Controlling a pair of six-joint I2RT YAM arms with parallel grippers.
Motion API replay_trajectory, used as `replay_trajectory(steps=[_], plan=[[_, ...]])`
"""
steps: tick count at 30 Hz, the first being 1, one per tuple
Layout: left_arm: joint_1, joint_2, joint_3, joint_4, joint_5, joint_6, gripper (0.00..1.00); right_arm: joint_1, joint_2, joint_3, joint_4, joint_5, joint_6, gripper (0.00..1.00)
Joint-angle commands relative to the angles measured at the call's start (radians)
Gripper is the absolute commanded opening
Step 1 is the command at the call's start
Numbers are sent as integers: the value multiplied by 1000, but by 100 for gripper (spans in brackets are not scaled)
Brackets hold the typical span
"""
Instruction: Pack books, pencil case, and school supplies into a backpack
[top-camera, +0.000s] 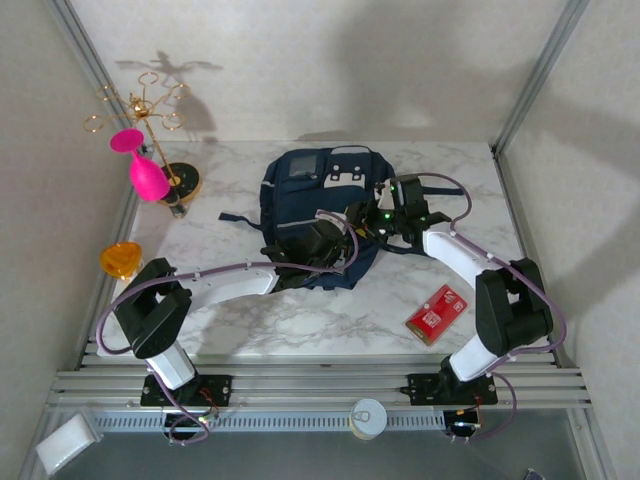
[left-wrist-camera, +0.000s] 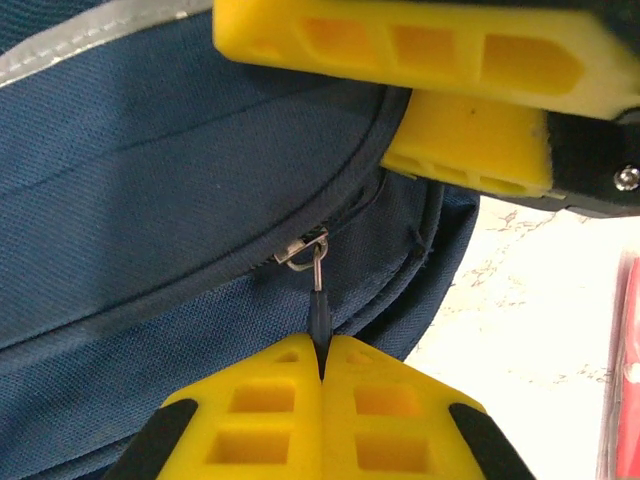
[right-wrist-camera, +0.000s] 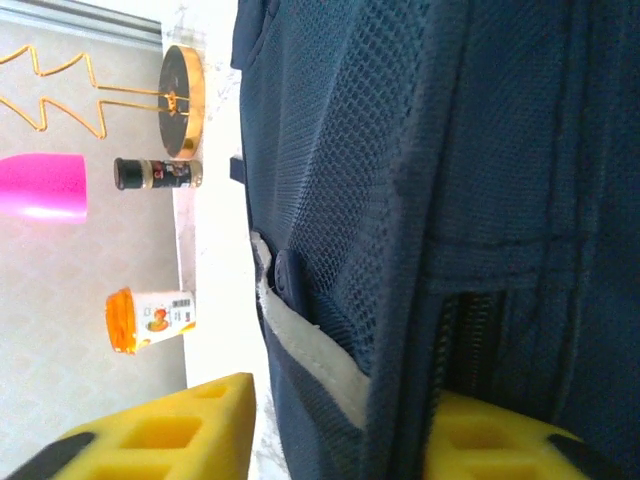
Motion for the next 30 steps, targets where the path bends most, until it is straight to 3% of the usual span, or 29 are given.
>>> replay_trajectory(steps=[1, 4, 6, 12, 15, 18, 22, 25, 30], plan=[[-5, 19, 14, -22, -29, -10, 0, 19, 9, 42, 28, 39, 10, 28], [4, 7, 1, -51, -61, -31, 0, 1, -19, 46, -25, 88, -29, 8], [8, -22, -35, -48, -73, -34, 0, -29, -34, 40, -29, 62, -43, 0], [76, -121, -171, -87, -134, -5, 0, -166, -68, 80, -109, -55, -143, 0], [158, -138, -197, -89, -86, 31, 0, -212, -57, 122, -171, -106, -185, 0], [174, -155, -201, -44, -51, 68, 0, -209, -63, 119, -171, -45, -164, 0], [169, -167, -223, 81, 91, 70, 0, -146, -86, 67, -98, -16, -80, 27], [158, -148, -210, 111, 115, 59, 0, -56, -98, 44, -74, 79, -9, 45], [152, -123, -193, 127, 116, 57, 0, 90, -114, -78, 102, 253, 229, 58]])
